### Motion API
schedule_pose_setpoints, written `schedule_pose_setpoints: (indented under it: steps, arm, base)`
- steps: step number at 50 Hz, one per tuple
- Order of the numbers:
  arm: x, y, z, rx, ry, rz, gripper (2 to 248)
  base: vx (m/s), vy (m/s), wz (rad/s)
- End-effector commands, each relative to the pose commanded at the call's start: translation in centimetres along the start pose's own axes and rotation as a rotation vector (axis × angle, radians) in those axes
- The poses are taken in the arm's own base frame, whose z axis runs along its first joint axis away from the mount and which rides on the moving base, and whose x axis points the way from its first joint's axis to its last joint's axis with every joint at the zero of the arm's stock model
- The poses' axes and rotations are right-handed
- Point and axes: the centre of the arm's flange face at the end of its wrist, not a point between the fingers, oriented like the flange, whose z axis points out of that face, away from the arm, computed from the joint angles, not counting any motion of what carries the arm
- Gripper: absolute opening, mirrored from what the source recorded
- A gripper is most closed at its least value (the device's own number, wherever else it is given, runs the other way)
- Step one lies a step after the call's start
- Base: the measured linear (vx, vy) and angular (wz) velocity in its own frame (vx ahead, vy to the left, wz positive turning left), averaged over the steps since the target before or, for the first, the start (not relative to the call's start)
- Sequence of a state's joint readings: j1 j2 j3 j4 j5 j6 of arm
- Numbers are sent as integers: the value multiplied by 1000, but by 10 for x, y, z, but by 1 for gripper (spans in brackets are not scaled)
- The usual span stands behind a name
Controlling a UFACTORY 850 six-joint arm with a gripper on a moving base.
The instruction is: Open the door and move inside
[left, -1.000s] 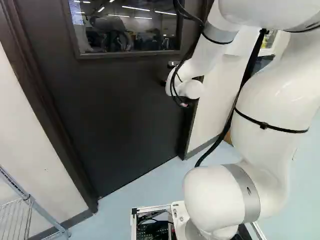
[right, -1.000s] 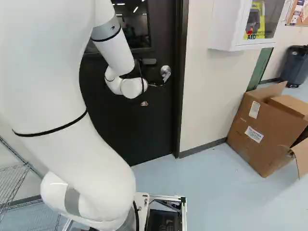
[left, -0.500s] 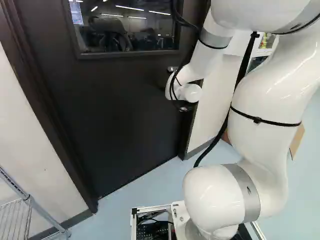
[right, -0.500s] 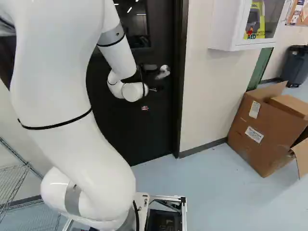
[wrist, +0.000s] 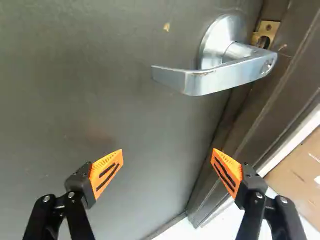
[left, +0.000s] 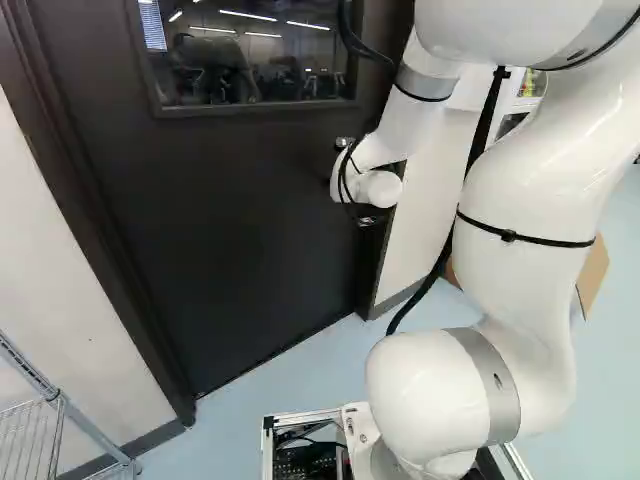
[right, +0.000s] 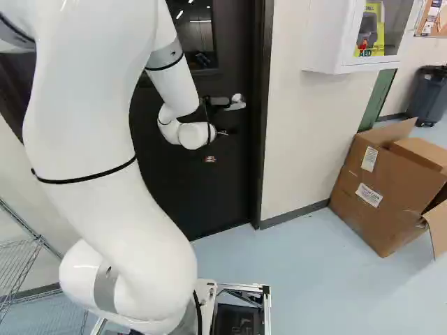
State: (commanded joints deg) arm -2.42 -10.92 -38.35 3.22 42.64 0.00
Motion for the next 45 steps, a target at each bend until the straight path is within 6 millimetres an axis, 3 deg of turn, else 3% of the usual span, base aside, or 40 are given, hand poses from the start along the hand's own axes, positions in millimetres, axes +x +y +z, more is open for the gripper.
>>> schedule_pose_setpoints:
  steps: [17, 45]
  arm:
    - [8, -4, 29, -65, 9, 85, 247]
    - [20, -34, 77, -25, 30, 80, 247]
  base:
    - [0, 0, 0]
    - [0, 0, 0]
